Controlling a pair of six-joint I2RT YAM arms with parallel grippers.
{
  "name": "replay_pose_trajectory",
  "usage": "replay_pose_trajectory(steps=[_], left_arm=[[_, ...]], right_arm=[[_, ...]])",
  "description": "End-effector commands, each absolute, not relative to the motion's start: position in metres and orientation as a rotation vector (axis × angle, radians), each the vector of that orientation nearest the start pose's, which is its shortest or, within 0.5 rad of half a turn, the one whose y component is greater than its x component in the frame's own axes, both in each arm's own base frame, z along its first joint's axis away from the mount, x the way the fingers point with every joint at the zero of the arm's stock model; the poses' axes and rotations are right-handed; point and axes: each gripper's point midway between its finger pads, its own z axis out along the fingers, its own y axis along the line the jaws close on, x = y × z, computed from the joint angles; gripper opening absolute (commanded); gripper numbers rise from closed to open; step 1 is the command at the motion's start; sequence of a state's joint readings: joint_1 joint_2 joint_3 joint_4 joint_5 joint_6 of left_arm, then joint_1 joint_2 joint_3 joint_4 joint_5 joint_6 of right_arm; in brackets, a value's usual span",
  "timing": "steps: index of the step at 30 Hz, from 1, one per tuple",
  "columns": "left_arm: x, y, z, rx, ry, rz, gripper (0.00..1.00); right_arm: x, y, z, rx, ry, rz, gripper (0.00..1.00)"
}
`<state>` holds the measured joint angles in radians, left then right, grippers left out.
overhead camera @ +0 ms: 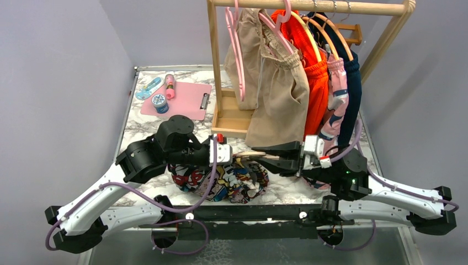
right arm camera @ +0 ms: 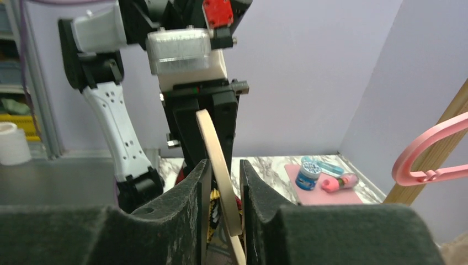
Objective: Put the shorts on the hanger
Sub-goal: Hang the shorts on the hanger.
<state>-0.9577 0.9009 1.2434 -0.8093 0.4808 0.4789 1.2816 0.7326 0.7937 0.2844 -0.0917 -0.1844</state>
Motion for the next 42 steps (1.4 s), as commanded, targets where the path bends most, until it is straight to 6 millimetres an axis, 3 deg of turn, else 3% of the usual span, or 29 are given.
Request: replay_pose_trajectory(steps=[1,5,8,19,31,35,37,40,42], left_arm=[[0.101,-0.252,0.339,1.500,1.280,-0.785,0.00],[0.098,-0.253,0.342,1.482,1.272,-0.813,0.00],[0.097,-0.255,0.345,1.464,1.265,-0.828,0.00],[0.091,-0.262,0.338,1.454,1.252,-0.899,0.36],[0.091,-0.268,0.319,1.487,1.289,-0.924,0.43],[0.092,-0.270,0.310,1.506,1.306,-0.931,0.39],[0.090,-0.272,0.308,1.515,1.308,-0.943,0.30],[0.091,-0.275,0.306,1.513,1.314,-0.952,0.04],[0.092,-0.275,0.307,1.501,1.308,-0.948,0.00]], right_arm=[[0.073,0.296,0.424,-0.924,0.876,1.034,0.22],[0.073,0.301,0.425,-0.929,0.886,1.053,0.01],[0.074,0.300,0.433,-0.874,0.883,1.080,0.01],[0.078,0.298,0.448,-0.749,0.838,1.136,0.01],[0.077,0.299,0.450,-0.742,0.818,1.147,0.01],[0.075,0.302,0.451,-0.744,0.813,1.158,0.01],[0.075,0.303,0.450,-0.748,0.810,1.163,0.01],[0.074,0.305,0.449,-0.751,0.809,1.166,0.01],[0.074,0.305,0.450,-0.755,0.810,1.168,0.01]])
